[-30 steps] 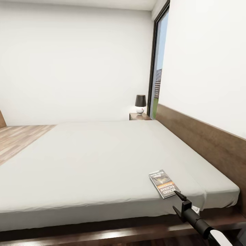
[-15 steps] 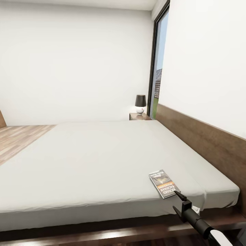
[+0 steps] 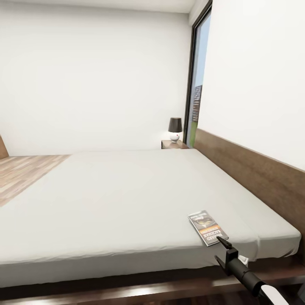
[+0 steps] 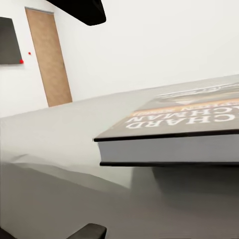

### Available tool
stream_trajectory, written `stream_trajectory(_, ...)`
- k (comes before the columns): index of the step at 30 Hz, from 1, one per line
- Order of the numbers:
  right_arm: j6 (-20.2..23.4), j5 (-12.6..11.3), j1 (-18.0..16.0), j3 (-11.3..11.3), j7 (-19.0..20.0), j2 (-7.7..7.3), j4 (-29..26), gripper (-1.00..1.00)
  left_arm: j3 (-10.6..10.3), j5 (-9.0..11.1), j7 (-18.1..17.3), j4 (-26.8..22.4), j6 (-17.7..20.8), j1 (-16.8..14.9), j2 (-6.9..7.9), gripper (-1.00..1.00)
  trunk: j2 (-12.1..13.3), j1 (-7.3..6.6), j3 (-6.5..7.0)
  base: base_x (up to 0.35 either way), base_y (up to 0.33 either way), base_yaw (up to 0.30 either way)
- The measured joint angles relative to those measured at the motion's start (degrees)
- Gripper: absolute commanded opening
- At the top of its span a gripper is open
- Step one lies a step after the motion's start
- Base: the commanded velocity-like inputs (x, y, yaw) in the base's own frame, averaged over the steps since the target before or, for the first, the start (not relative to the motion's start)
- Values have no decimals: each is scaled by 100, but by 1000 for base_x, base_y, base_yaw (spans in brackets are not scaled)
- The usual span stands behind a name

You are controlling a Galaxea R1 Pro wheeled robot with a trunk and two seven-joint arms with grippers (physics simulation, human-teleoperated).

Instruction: In the bedroom, move the book from the bed onto either nightstand, and place the two sandals side by side next to the bed.

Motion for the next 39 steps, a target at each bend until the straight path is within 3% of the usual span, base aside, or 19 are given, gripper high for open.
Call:
stream_trajectory(28,-12,3,0,-26,7,3,10,100,1,4,-29,6,0,0,35,100,0,0,0,0,11,0)
stream_trajectory(39,-38,-81,2,-179,321,15,160,100,0,5,-198,4,21,0,80,100,0,0,0,0,0,0)
